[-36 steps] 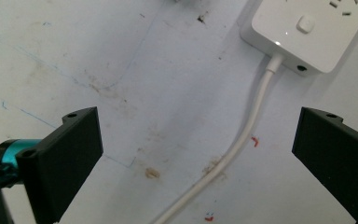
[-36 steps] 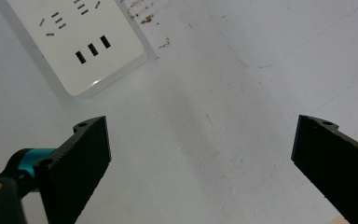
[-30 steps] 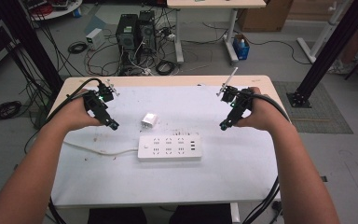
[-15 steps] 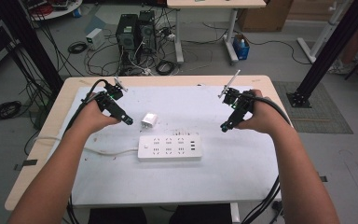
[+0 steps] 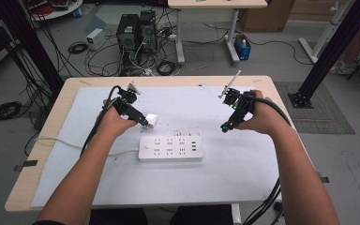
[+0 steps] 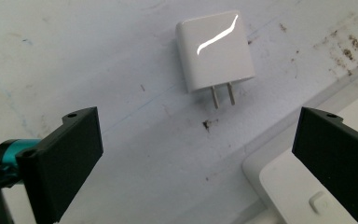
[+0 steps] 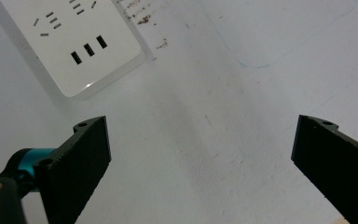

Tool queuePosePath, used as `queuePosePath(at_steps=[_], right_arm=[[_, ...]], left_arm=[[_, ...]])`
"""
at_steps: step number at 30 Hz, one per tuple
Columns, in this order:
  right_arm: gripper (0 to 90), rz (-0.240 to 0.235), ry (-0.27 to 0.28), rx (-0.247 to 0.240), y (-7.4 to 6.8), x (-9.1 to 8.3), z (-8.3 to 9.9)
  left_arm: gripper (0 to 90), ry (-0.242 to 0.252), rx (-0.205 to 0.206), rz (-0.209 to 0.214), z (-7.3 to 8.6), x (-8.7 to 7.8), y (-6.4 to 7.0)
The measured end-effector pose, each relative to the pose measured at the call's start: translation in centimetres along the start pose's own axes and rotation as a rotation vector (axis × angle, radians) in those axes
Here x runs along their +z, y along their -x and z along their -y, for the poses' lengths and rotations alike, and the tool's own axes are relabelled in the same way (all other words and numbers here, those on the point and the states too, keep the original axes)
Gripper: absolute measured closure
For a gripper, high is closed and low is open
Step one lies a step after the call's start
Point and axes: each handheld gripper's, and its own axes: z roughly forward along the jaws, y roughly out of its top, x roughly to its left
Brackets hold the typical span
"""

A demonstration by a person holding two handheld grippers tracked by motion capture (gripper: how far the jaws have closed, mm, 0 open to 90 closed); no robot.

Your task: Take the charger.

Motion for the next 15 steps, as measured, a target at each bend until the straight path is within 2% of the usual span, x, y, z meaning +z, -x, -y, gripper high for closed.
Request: queuePosePath(at_steps=[3, 5, 11, 15], right_arm=[[3.9, 0.002, 0.001, 0.003, 0.0, 0.0, 0.0], [3.9, 0.001, 0.004, 0.008, 0.0, 0.1, 0.0], [3.9, 0.001, 0.001, 0.004, 0.0, 0.4, 0.0], [3.9, 0.01, 0.005, 0.004, 0.0, 0.3, 0.1]], left_arm=[[1.7, -0.01, -0.008, -0.018, -0.3, 1.0, 0.3], [1.7, -0.012, -0.008, -0.018, -0.4, 1.2, 0.4], [1.7, 0.013, -0.056, -0.022, -1.0, 2.8, 1.0], [1.7, 0.011, -0.06, -0.021, -1.3, 3.9, 1.4]])
